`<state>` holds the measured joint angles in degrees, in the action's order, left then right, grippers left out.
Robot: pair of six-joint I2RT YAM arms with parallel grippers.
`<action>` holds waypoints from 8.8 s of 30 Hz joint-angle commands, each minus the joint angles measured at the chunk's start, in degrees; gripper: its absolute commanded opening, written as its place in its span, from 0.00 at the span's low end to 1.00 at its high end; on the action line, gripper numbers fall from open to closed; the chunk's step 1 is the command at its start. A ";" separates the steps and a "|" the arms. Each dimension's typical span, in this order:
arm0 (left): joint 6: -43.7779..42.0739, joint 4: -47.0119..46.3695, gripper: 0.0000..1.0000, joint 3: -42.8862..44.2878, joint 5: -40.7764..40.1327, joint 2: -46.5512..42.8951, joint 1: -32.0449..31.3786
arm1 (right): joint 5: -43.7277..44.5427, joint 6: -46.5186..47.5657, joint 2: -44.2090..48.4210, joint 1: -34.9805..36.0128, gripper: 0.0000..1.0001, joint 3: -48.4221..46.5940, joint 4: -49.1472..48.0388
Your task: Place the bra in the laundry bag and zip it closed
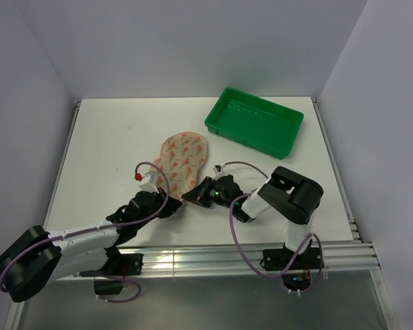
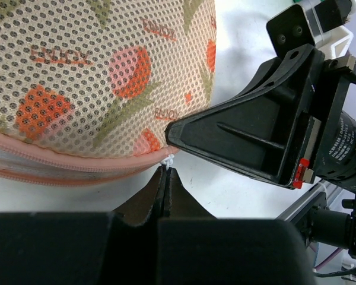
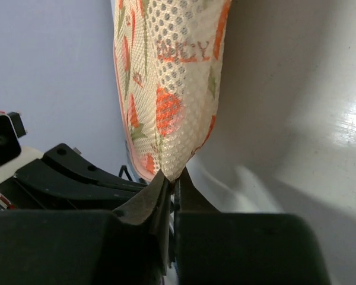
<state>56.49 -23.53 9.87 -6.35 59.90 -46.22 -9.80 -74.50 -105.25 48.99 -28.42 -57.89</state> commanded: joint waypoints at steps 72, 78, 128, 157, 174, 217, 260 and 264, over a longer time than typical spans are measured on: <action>-3.32 12.09 0.42 4.45 -4.46 -6.28 11.94 | -6.38 18.93 22.17 -7.60 0.73 7.01 26.72; -3.40 19.91 0.39 7.71 -10.68 -15.85 12.82 | 6.44 38.36 32.92 -2.85 0.56 -9.17 63.39; -6.92 40.14 0.43 13.43 -14.93 -55.59 12.82 | 55.77 58.77 -25.27 12.18 0.00 -86.73 102.28; 7.04 -10.20 0.70 -2.93 3.27 -10.69 13.52 | 27.03 41.10 30.10 0.58 0.00 -21.59 49.63; 2.31 -16.28 0.61 12.10 -1.66 23.41 16.86 | 23.95 40.05 33.88 -0.12 0.00 -16.67 47.43; -2.70 -2.58 0.00 26.96 10.66 7.95 18.27 | 18.69 46.90 42.06 -5.67 0.00 -21.41 55.36; -10.78 20.90 0.48 17.19 8.04 1.86 -18.28 | 20.53 12.27 51.04 7.52 0.78 13.84 55.00; -12.98 21.42 0.50 20.62 1.97 7.77 -20.14 | 19.65 13.15 48.04 7.00 0.73 12.43 52.72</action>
<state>46.87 0.62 26.98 2.15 65.17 -65.17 10.96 -61.87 -56.18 56.36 -14.44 -0.51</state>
